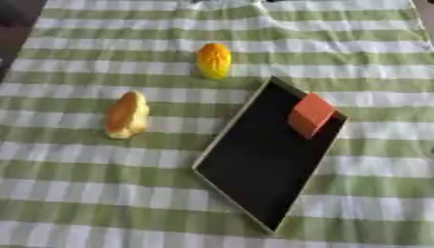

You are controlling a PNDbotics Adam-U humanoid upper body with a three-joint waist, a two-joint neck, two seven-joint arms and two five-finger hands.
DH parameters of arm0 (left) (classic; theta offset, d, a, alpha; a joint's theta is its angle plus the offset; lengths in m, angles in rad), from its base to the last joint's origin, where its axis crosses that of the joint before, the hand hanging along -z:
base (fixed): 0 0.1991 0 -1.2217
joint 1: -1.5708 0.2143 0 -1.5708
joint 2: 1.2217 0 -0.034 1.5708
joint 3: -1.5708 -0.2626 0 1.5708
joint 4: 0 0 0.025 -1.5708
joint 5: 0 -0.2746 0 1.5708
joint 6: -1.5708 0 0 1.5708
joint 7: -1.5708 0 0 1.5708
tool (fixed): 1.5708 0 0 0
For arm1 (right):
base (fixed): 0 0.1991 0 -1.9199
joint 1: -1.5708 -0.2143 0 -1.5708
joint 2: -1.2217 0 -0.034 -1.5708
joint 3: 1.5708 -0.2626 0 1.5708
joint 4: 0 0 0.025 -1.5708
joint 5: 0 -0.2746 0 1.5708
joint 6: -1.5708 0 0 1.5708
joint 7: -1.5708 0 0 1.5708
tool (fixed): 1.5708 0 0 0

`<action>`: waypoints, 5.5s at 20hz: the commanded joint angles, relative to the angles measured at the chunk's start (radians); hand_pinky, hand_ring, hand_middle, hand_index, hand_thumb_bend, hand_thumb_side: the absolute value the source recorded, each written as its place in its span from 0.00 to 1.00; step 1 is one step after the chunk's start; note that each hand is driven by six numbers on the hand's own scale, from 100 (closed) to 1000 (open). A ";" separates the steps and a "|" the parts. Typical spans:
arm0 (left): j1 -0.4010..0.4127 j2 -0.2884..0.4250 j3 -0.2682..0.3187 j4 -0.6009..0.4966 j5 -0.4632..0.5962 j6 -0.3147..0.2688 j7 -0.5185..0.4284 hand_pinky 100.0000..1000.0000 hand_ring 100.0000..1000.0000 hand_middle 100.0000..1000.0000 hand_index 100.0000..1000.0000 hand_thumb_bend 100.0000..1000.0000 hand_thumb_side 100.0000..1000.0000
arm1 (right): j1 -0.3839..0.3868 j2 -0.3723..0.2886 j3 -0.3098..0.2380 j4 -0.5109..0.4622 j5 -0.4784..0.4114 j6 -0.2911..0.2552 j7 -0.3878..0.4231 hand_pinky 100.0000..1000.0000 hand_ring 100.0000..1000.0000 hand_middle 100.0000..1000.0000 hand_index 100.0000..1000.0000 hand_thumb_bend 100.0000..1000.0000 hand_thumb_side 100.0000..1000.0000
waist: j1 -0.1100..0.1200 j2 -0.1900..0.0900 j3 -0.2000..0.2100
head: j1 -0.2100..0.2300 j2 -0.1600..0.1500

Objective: Pick up objects on the table and place them in the box.

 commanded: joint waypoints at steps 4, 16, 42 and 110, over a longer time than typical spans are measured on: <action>-0.066 -0.055 -0.040 0.051 -0.035 0.003 -0.100 0.78 0.83 0.77 0.90 0.03 0.32 | 0.000 -0.029 0.001 -0.015 0.004 -0.001 0.005 0.93 0.81 0.59 0.77 0.00 0.41 | -0.002 -0.029 0.002 | -0.013 0.004; -0.162 -0.210 -0.097 0.131 -0.132 -0.033 -0.253 0.84 0.87 0.80 0.92 0.36 0.55 | 0.011 -0.023 0.009 -0.015 0.004 0.011 0.015 0.93 0.81 0.58 0.77 0.00 0.41 | -0.003 -0.037 0.008 | -0.041 0.009; -0.191 -0.375 -0.083 0.357 -0.306 -0.067 -0.358 0.85 0.90 0.82 0.95 0.33 0.09 | 0.016 -0.001 0.024 -0.015 -0.004 0.041 0.040 0.94 0.80 0.56 0.76 0.00 0.41 | -0.007 -0.038 0.002 | -0.043 0.004; -0.169 -0.945 -0.015 0.388 -0.766 -0.082 -0.085 0.53 0.55 0.46 0.61 0.00 0.17 | 0.199 -0.354 0.032 -0.015 -0.053 -0.053 -0.058 0.93 0.81 0.54 0.76 0.00 0.41 | -0.007 -0.096 0.002 | -0.089 0.029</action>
